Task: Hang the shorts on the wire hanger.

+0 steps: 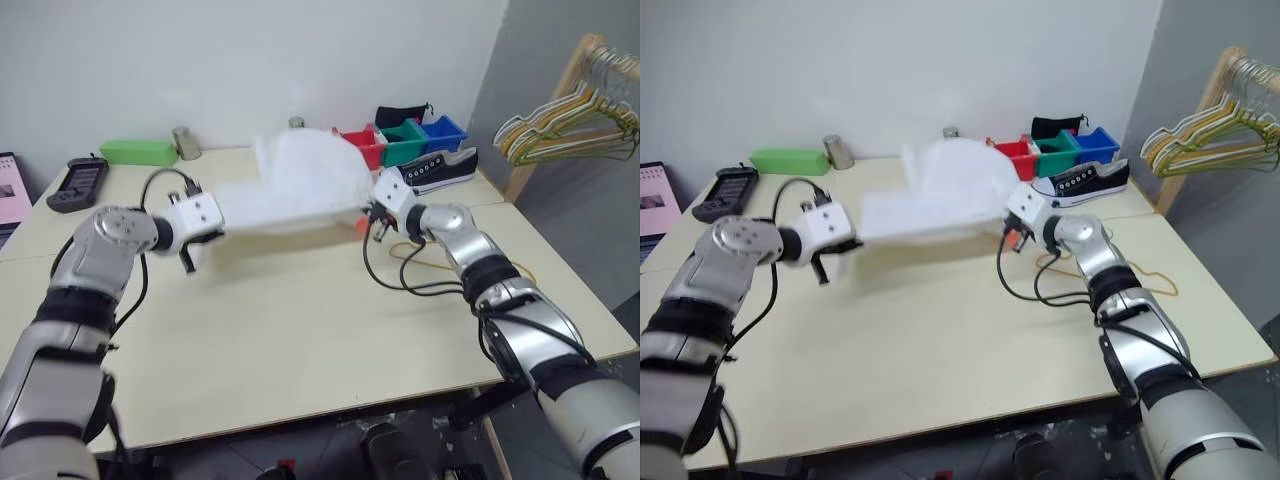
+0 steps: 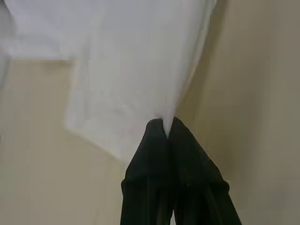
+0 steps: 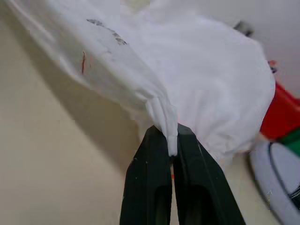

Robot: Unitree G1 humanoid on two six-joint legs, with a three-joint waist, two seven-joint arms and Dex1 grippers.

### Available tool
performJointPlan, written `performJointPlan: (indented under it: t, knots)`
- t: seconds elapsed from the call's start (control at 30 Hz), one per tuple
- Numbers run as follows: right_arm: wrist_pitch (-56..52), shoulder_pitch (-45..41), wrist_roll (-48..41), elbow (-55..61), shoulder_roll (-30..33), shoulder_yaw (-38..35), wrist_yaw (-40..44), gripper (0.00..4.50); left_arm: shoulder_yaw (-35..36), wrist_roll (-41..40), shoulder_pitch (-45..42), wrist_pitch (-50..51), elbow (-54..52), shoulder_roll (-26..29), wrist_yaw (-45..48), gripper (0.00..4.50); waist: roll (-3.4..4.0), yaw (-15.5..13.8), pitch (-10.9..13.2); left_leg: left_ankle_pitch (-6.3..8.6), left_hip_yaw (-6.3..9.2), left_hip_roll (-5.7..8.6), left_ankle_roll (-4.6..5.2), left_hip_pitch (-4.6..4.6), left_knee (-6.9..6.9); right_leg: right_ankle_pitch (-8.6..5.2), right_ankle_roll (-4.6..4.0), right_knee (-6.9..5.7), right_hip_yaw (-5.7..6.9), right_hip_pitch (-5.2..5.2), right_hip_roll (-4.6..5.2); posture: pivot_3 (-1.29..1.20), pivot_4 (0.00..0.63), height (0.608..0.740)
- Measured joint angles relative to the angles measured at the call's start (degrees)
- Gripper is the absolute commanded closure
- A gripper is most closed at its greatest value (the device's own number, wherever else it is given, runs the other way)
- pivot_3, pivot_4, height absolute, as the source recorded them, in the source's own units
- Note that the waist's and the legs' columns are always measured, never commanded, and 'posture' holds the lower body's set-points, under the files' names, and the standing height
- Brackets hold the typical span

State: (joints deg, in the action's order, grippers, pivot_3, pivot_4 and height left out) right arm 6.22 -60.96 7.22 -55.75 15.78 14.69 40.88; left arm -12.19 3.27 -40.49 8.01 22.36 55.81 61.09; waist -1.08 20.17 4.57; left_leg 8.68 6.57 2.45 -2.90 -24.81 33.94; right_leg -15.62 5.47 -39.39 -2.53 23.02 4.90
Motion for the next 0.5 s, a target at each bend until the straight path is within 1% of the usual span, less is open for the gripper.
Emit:
performJointPlan:
  t: [0.03, 0.07, 0.13, 0.17, 0.2, 0.23, 0.27, 0.3, 0.33, 0.43, 0.5]
  knots:
    - [-0.7, 1.0, 0.0, 2.2, 0.1, 0.0, 0.6, 4.5, 1.0, -1.0, 1.1, 1.6, -3.4, 1.4, 1.2, 4.48, -0.01, 0.0, 0.0, -0.05, 0.03, -0.01, 0.09, 0.17, 0.02, -0.01, 0.02, -0.01, 0.01, -0.19, -0.02, -0.15, 0.0, 0.74]
    - [-2.5, 3.2, 0.0, 6.3, 0.1, 0.2, 2.0, 4.5, 2.8, -2.4, 2.7, 4.2, -8.5, 3.3, 2.8, 4.48, 0.0, -0.2, 0.0, -0.07, 0.18, -0.03, 0.12, 0.71, -0.01, -0.05, 0.06, 0.11, 0.13, -0.82, -0.09, -0.16, 0.0, 0.74]
    - [-5.4, 7.0, -0.1, 12.8, 0.8, 1.1, 4.8, 4.5, 4.5, -3.8, 5.0, 6.8, -13.6, 5.5, 4.6, 4.48, 0.03, -1.0, 0.0, -0.03, 0.44, -0.06, 0.11, 1.8, -0.19, -0.2, -0.09, 0.41, 0.25, -2.01, -0.21, -0.16, 0.0, 0.74]
    - [-7.3, 9.2, -0.1, 16.5, 1.5, 1.5, 6.7, 4.5, 5.3, -4.4, 6.1, 8.0, -15.6, 6.2, 5.3, 4.48, 0.04, -1.4, 0.0, 0.21, 0.59, -0.08, -0.24, 2.16, -0.19, -0.51, -0.63, 0.42, 0.35, -2.55, -0.22, -0.16, 0.0, 0.74]
    - [-10.8, 12.3, -0.5, 22.6, 3.0, 2.6, 9.9, 4.5, 5.9, -5.2, 8.0, 9.3, -17.9, 7.2, 6.4, 4.48, 0.07, -1.8, 0.0, 0.27, 0.82, -0.15, -0.33, 2.32, -0.2, -0.66, -0.86, 0.41, 0.4, -2.79, -0.24, -0.16, 0.0, 0.74]
    - [-13.2, 14.5, -1.2, 26.5, 4.2, 3.4, 12.5, 4.5, 6.1, -5.6, 9.5, 9.9, -19.1, 7.8, 7.2, 4.48, 0.13, -2.7, -0.1, 0.28, 1.04, -0.21, -0.35, 2.34, -0.25, -0.73, -0.94, 0.4, 0.44, -2.82, -0.23, -0.16, 0.0, 0.74]
    - [-13.9, 15.2, -1.3, 27.8, 4.6, 3.5, 13.1, 4.5, 6.1, -5.7, 10.1, 10.1, -19.5, 8.0, 7.4, 4.48, 0.14, -2.8, -0.1, 0.28, 1.05, -0.19, -0.35, 2.33, -0.25, -0.74, -0.95, 0.4, 0.45, -2.81, -0.23, -0.16, 0.0, 0.74]
    - [-18.3, 18.5, -1.9, 35.0, 6.7, 5.1, 17.1, 4.5, 6.6, -6.6, 13.4, 11.2, -21.8, 8.7, 8.8, 4.48, 0.17, -3.6, -0.1, 0.27, 1.23, -0.21, -0.34, 2.24, -0.27, -0.73, -0.95, 0.38, 0.51, -2.74, -0.23, -0.17, 0.0, 0.74]
    - [-19.6, 19.8, -2.4, 37.7, 7.6, 5.8, 18.7, 4.5, 6.6, -7.1, 15.1, 11.5, -22.9, 9.3, 9.6, 4.48, 0.16, -4.0, -0.1, 0.26, 1.28, -0.22, -0.32, 2.22, -0.27, -0.73, -0.95, 0.38, 0.52, -2.73, -0.23, -0.17, 0.0, 0.74]
    - [-25.2, 23.4, -3.9, 47.7, 11.4, 7.6, 23.8, 4.5, 7.0, -9.0, 20.3, 13.2, -27.4, 10.5, 12.2, 4.48, 0.16, -5.4, -0.1, 0.05, 1.28, -0.19, 0.01, 2.04, -0.23, -0.73, -0.94, 0.42, 0.47, -2.55, -0.23, -0.18, 0.0, 0.74]
    - [-28.5, 25.3, -4.5, 54.0, 14.4, 8.2, 26.5, 4.5, 7.4, -10.0, 23.2, 13.7, -30.7, 11.3, 12.9, 4.48, 0.14, -6.1, -0.1, 0.05, 1.23, -0.17, 0.01, 1.94, -0.22, -0.71, -0.71, 0.45, 0.46, -2.48, -0.18, -0.18, 0.0, 0.74]
